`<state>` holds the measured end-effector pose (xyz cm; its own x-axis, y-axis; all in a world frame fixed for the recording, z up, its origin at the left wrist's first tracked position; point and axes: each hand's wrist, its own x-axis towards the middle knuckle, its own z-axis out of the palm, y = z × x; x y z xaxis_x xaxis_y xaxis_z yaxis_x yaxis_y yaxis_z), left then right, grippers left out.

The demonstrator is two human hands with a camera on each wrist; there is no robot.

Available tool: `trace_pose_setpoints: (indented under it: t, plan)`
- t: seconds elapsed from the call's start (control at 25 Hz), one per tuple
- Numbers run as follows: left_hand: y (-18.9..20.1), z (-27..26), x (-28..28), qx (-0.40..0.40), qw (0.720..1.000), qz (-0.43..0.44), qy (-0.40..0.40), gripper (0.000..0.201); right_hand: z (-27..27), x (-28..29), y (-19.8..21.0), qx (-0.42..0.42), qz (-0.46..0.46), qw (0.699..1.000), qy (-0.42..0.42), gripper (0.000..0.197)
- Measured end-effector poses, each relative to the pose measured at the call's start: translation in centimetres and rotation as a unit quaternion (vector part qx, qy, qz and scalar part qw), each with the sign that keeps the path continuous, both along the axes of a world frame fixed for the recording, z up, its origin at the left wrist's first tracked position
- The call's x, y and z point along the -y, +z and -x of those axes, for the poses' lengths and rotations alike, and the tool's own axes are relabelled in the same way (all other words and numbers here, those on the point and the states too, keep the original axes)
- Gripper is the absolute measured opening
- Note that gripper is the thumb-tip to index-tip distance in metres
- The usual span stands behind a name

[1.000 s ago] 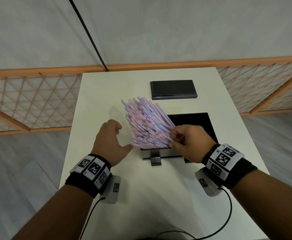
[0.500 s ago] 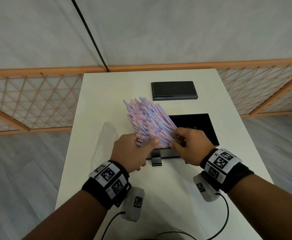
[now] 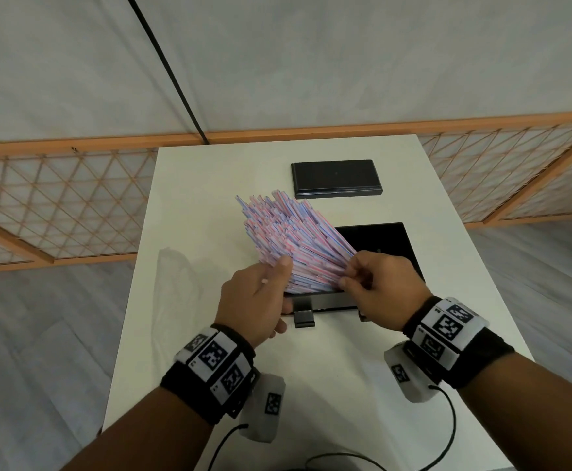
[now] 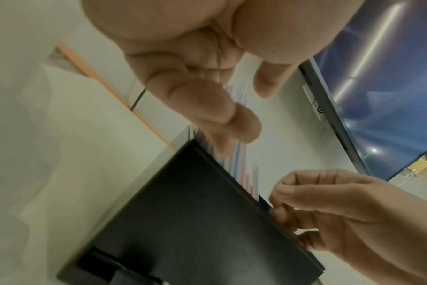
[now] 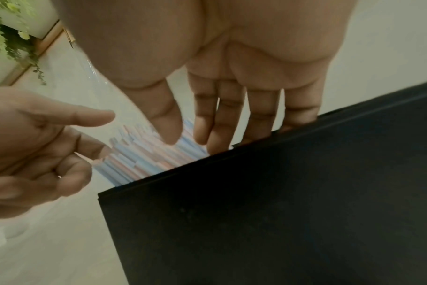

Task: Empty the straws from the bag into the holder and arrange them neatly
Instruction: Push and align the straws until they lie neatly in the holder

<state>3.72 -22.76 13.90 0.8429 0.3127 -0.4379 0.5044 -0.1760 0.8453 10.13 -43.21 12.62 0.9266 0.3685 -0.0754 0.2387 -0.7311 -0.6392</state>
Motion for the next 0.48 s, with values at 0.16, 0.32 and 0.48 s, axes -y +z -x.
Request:
trace_pose_setpoints:
  t: [0.16,0.32,0.48]
  plan:
    - [-0.4,0.0,-0.5,0.001,1.0,-0.024,0.002,0.046,0.4,-0.1,0.1,-0.009,0.055,0.994,0.093,0.017]
    - [-0.8,-0.3,-0.3,0.006,1.0,-0.028,-0.002,0.039,0.0,-1.5,-1.1,0.014,0.05,0.992,0.114,0.017]
    - [-1.4,-0.4,-0.1,-0.009,1.0,0.011,-0.009,0.04,-0.3,-1.4,-2.0,0.025,0.025,0.996,0.086,0.018]
